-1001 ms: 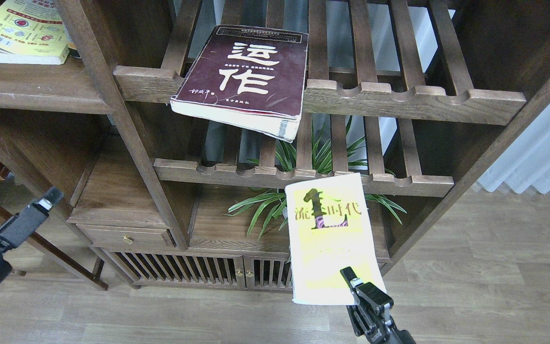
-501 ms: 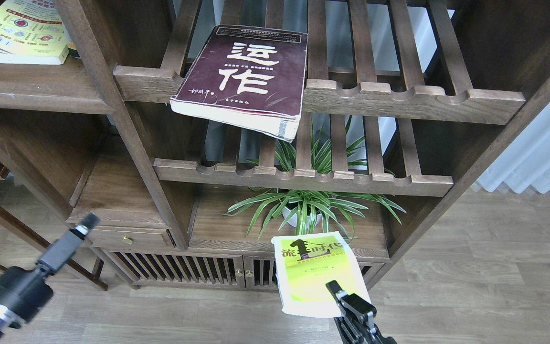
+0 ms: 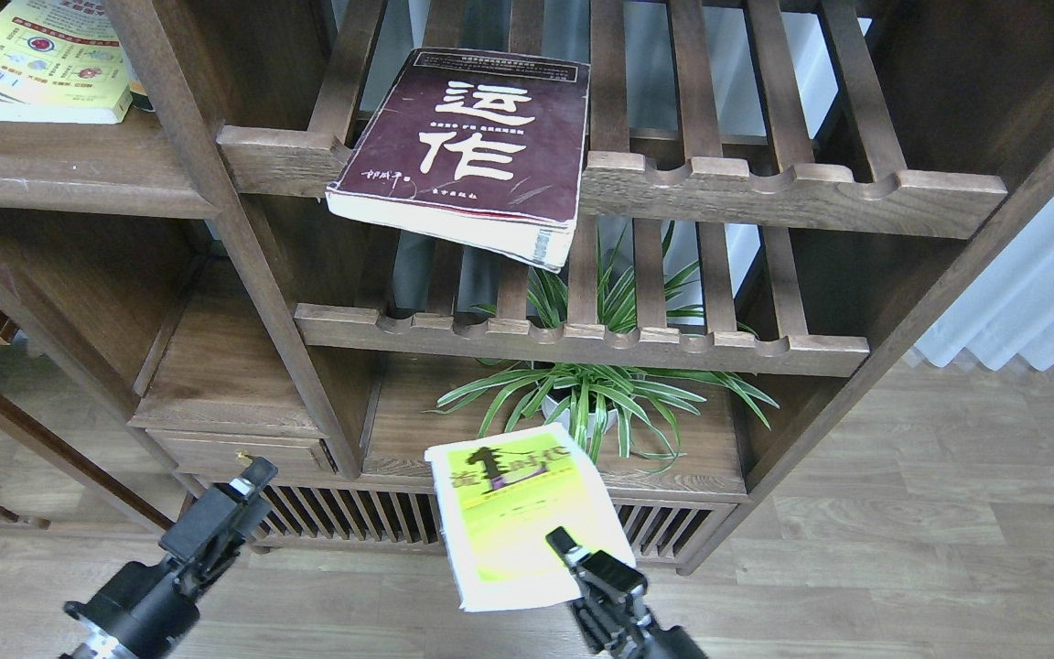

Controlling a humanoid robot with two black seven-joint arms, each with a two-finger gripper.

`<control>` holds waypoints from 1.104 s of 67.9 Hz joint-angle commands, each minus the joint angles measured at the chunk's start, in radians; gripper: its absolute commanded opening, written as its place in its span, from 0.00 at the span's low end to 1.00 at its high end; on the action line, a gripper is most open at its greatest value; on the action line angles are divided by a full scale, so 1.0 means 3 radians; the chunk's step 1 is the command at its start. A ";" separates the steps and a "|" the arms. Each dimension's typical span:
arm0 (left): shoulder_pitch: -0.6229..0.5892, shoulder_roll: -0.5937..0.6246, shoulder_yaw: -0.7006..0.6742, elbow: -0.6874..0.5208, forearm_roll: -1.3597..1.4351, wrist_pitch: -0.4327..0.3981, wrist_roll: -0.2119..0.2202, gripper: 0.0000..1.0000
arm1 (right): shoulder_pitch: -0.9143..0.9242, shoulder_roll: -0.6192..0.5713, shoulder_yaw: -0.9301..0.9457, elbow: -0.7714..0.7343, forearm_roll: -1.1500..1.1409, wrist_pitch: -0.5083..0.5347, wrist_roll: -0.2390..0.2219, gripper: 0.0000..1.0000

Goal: Organize books on shelf
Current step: 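Hand the yellow book from the right gripper to the left gripper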

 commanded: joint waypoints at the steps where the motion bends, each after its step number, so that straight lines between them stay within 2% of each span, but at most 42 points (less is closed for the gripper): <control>1: -0.0005 -0.0110 0.0048 0.0065 -0.0021 0.0000 -0.0007 0.96 | 0.0008 0.0034 -0.0054 0.0010 -0.0030 0.0000 -0.0049 0.08; 14: -0.0046 -0.0360 0.0063 0.0167 -0.0016 0.0000 -0.0017 0.91 | -0.0012 0.0064 -0.0100 0.0021 -0.0112 0.0000 -0.0171 0.08; 27: -0.0123 -0.0540 0.0114 0.0203 -0.0011 0.0000 -0.0017 0.87 | -0.0027 0.0064 -0.0100 0.0026 -0.0138 0.0000 -0.0177 0.08; 44: -0.0159 -0.0678 0.0278 0.0238 -0.0011 0.0000 -0.0022 0.77 | -0.0038 0.0064 -0.0095 0.0031 -0.0143 0.0000 -0.0177 0.09; 56: -0.0159 -0.0703 0.0324 0.0244 -0.0021 0.0000 -0.0027 0.60 | -0.0048 0.0059 -0.0084 0.0026 -0.0143 0.0000 -0.0177 0.09; 65: -0.0159 -0.0724 0.0324 0.0244 -0.0026 0.0000 -0.0032 0.37 | -0.0048 0.0059 -0.0074 0.0026 -0.0143 0.0000 -0.0177 0.09; 69: -0.0164 -0.0729 0.0324 0.0244 -0.0031 0.0000 -0.0032 0.23 | -0.0048 0.0059 -0.0074 0.0021 -0.0143 0.0000 -0.0171 0.10; 70: -0.0164 -0.0729 0.0324 0.0244 -0.0031 0.0000 -0.0027 0.17 | -0.0048 0.0054 -0.0069 0.0021 -0.0143 0.0000 -0.0171 0.10; 73: -0.0169 -0.0734 0.0324 0.0244 -0.0031 0.0000 -0.0027 0.11 | -0.0048 0.0059 -0.0069 0.0021 -0.0143 0.0000 -0.0171 0.10; 75: -0.0179 -0.0739 0.0324 0.0239 -0.0031 0.0000 -0.0017 0.10 | -0.0048 0.0054 -0.0069 0.0021 -0.0143 0.0000 -0.0171 0.11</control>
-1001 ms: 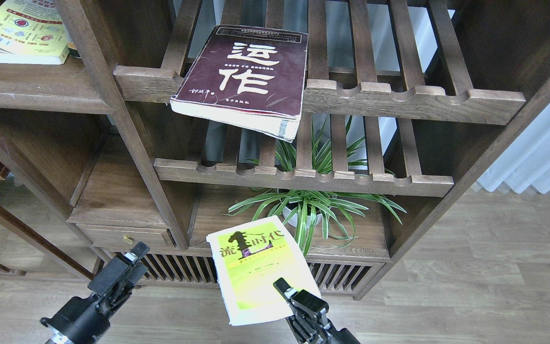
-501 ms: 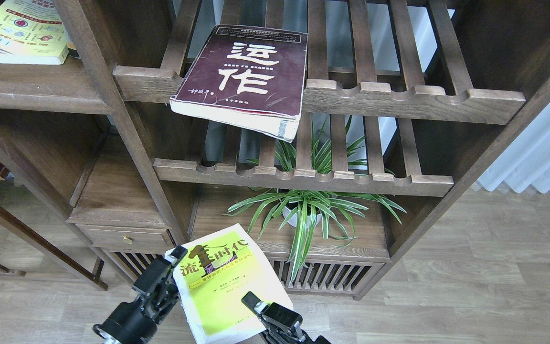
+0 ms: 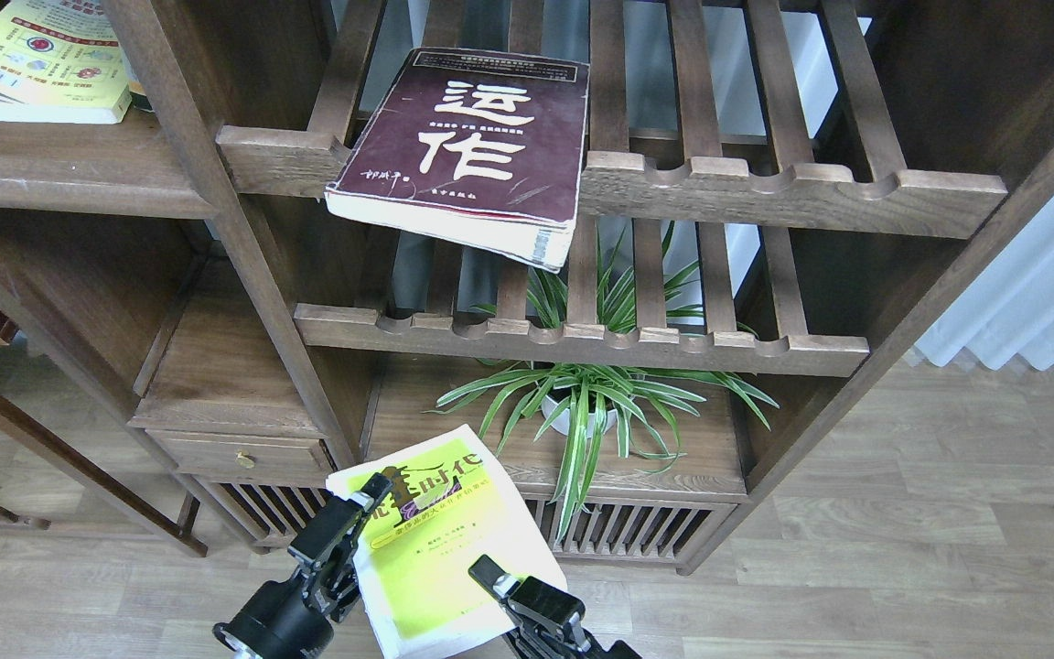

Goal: Organize books on shelf
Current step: 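Hand the yellow book from the right gripper to the left gripper, then carry the yellow book with the left gripper onto the side shelf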

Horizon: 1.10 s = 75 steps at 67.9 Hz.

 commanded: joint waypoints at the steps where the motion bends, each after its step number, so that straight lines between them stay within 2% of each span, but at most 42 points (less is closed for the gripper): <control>1: -0.0023 -0.0013 0.0005 -0.0005 -0.0003 0.0000 0.0020 0.10 | 0.0000 -0.0003 0.0003 -0.0004 0.0000 -0.0001 0.0004 0.11; 8: -0.0048 -0.0013 -0.0020 -0.0010 0.0017 0.0000 0.0035 0.10 | 0.0000 -0.0003 0.0013 -0.0010 0.0005 -0.0001 0.0014 0.22; 17: -0.0023 0.0043 -0.0178 -0.0107 0.0053 0.0000 0.0055 0.09 | 0.0000 -0.0003 0.0028 -0.0010 0.0000 -0.0001 0.0014 0.51; 32: 0.0202 0.0314 -0.0552 -0.0516 0.0258 0.0000 0.0066 0.09 | 0.0000 -0.0003 0.0105 -0.0020 0.0000 -0.0001 0.0025 0.73; 39: 0.0304 0.0421 -0.0797 -0.0644 0.0375 0.0000 0.0071 0.09 | 0.0005 0.0002 0.0115 -0.0050 0.0000 -0.0001 0.0040 0.81; 48: 0.0437 0.0534 -0.1078 -0.0848 0.0447 0.0000 0.0071 0.09 | 0.0041 0.0007 0.0212 -0.0239 0.0010 -0.0001 0.0045 0.81; 49: 0.0508 0.0610 -0.1220 -0.0995 0.0452 0.0000 0.0076 0.08 | 0.0061 0.0007 0.0263 -0.0316 0.0010 -0.0001 0.0045 0.81; 52: 0.0555 0.0672 -0.1344 -0.1088 0.0462 0.0000 0.0091 0.08 | 0.0071 0.0007 0.0284 -0.0337 0.0015 -0.0001 0.0050 0.81; 63: 0.0657 0.0826 -0.1907 -0.1258 0.0549 0.0000 0.0198 0.08 | 0.0092 0.0007 0.0289 -0.0357 0.0025 -0.0001 0.0055 0.82; 75: 0.0693 0.0994 -0.2398 -0.1416 0.0590 0.0000 0.0199 0.08 | 0.0092 0.0007 0.0289 -0.0362 0.0025 -0.0001 0.0055 0.82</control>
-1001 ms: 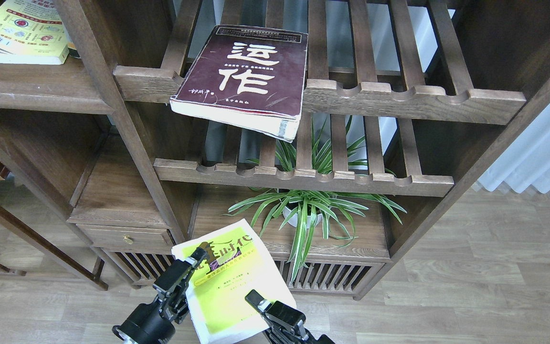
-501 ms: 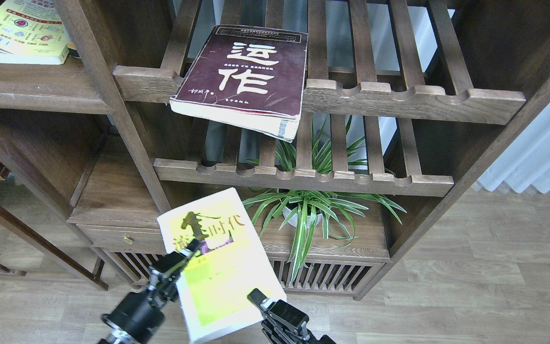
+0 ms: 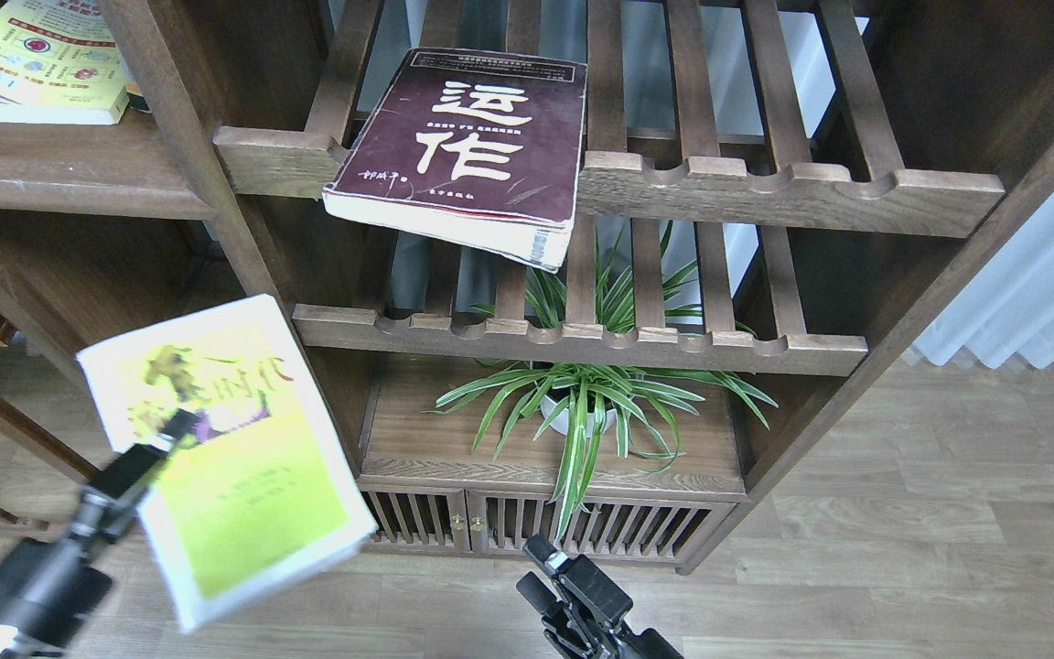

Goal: Organize books on shelf
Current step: 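Carry the yellow book with the left gripper onto the side shelf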

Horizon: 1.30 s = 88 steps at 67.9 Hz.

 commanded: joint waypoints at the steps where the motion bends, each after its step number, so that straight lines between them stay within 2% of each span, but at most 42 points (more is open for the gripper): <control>1: 0.0033 0.0124 -0.0332 -0.0105 0.0017 0.0000 0.0001 0.08 | 0.0000 0.0000 0.0000 -0.0003 0.0000 -0.0001 0.0000 0.82; 15: 0.0033 0.0359 -0.0853 -0.0141 0.0007 0.0000 -0.0014 0.08 | -0.0005 0.0000 0.0000 -0.0003 0.0000 -0.0001 0.0000 0.82; 26: 0.0002 0.0441 -0.1063 -0.0105 0.0002 0.0000 -0.0019 0.09 | -0.0005 0.0000 0.0000 -0.0003 0.0005 -0.0001 0.0000 0.82; 43: -0.0391 0.0528 -0.1165 -0.0044 0.0068 0.0000 0.0078 0.08 | -0.0005 0.0000 0.0000 -0.0003 0.0005 -0.0001 0.0000 0.82; 53: -0.0601 0.0609 -0.1283 -0.0023 0.0268 0.0000 0.0088 0.08 | -0.0010 0.0000 0.0000 -0.0003 0.0000 -0.0001 0.0000 0.82; 66: -0.1025 0.0717 -0.1401 0.0053 0.0620 0.0000 0.0124 0.08 | -0.0020 0.0000 -0.0005 -0.0003 0.0000 -0.0001 -0.0005 0.82; 68: -0.1291 0.0753 -0.1416 0.0166 0.0845 0.0000 0.0124 0.08 | -0.0025 0.0000 0.0000 -0.0003 0.0000 -0.0001 -0.0005 0.82; 88: -0.2181 0.0758 -0.1339 0.0590 0.1587 0.0000 0.0119 0.09 | -0.0041 0.0000 0.0000 -0.0003 0.0005 -0.0001 0.0000 0.82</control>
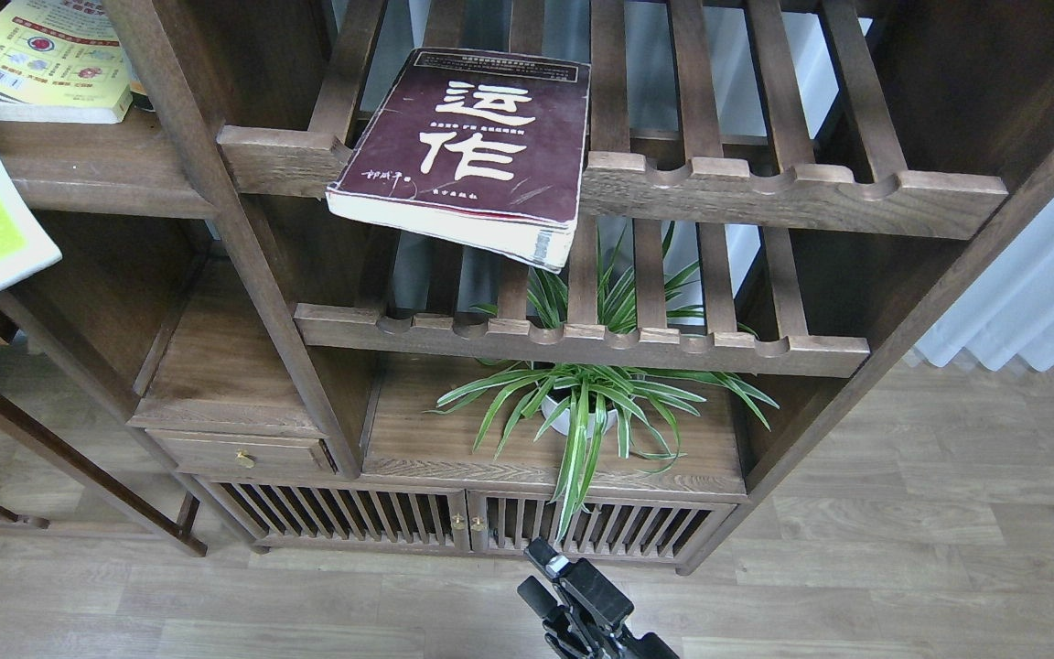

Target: Organize books on shelf

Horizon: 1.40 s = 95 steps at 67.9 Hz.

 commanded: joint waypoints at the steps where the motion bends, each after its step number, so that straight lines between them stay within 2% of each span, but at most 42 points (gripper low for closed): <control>1: -0.0336 -0.0002 0.0052 0.0207 0.0284 0.0001 -0.0005 0.09 | -0.0002 0.0000 0.0001 0.0000 0.0005 0.0000 0.0002 0.82; 24: -0.1113 -0.0012 0.0420 0.0672 0.0673 0.0001 -0.0010 0.08 | -0.0002 0.0000 -0.0004 0.0005 0.0005 0.0000 -0.0003 0.82; 27: -0.1308 -0.0007 0.0492 0.0754 0.0801 0.0001 -0.0010 0.08 | -0.0002 0.0000 -0.0004 0.0016 0.0005 0.0000 0.0002 0.82; 48: -0.1931 -0.0002 0.0579 0.1030 0.1297 0.0001 -0.0010 0.08 | -0.0018 0.0000 0.0001 0.0031 0.0005 0.0000 0.0002 0.82; 63: -0.1973 -0.0048 0.0620 0.1112 0.1302 0.0001 -0.0051 0.08 | -0.0023 0.0000 0.0001 0.0036 0.0005 0.0000 0.0002 0.82; 74: -0.1973 -0.0186 0.0650 0.1219 0.1236 0.0001 -0.0184 0.08 | -0.0028 0.0000 -0.0004 0.0036 0.0005 0.0000 0.0002 0.82; 95: -0.2228 -0.0160 0.0936 0.1408 0.1307 0.0001 -0.0113 0.07 | -0.0028 0.0000 -0.0004 0.0041 0.0005 0.0000 0.0002 0.82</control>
